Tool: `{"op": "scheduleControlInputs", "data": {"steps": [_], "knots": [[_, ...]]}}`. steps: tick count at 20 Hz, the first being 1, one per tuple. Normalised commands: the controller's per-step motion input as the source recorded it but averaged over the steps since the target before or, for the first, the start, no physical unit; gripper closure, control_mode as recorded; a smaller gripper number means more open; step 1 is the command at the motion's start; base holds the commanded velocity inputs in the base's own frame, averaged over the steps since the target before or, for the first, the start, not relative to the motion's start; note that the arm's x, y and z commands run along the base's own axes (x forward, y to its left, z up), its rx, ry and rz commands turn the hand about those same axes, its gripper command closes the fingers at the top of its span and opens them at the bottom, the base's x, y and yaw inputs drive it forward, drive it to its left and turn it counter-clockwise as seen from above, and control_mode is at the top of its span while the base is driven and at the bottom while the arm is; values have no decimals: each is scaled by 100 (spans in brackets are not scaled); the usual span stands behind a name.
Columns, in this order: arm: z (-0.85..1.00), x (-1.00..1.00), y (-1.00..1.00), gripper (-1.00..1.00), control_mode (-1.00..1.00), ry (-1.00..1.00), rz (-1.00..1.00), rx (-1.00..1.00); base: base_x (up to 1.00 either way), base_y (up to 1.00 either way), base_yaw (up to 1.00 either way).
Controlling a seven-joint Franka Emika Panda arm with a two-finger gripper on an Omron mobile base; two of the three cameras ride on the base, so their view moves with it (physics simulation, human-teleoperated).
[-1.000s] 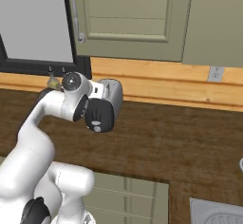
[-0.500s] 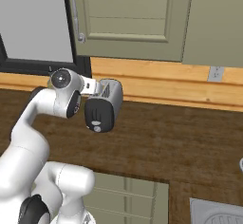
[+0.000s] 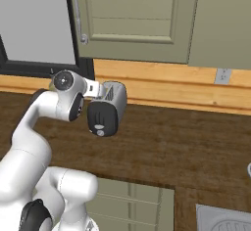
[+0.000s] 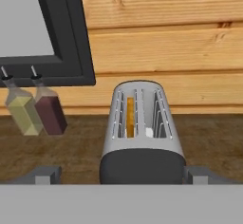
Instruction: Start the toaster. Once the lever pops up, take the bread to the plate on the dining counter.
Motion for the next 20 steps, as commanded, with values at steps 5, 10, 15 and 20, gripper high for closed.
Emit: {"op": "scheduleControlInputs", "data": {"steps": [5,10,15,20], "knots": [[-23,2,0,-100,-100,0,0,0,0,0,0],[-12,6,0,-100,-100,0,0,0,0,0,0],[0,7,0,-100,-100,0,0,0,0,0,0],[0,18,0,-100,-100,0,-6,0,0,0,0]]}}
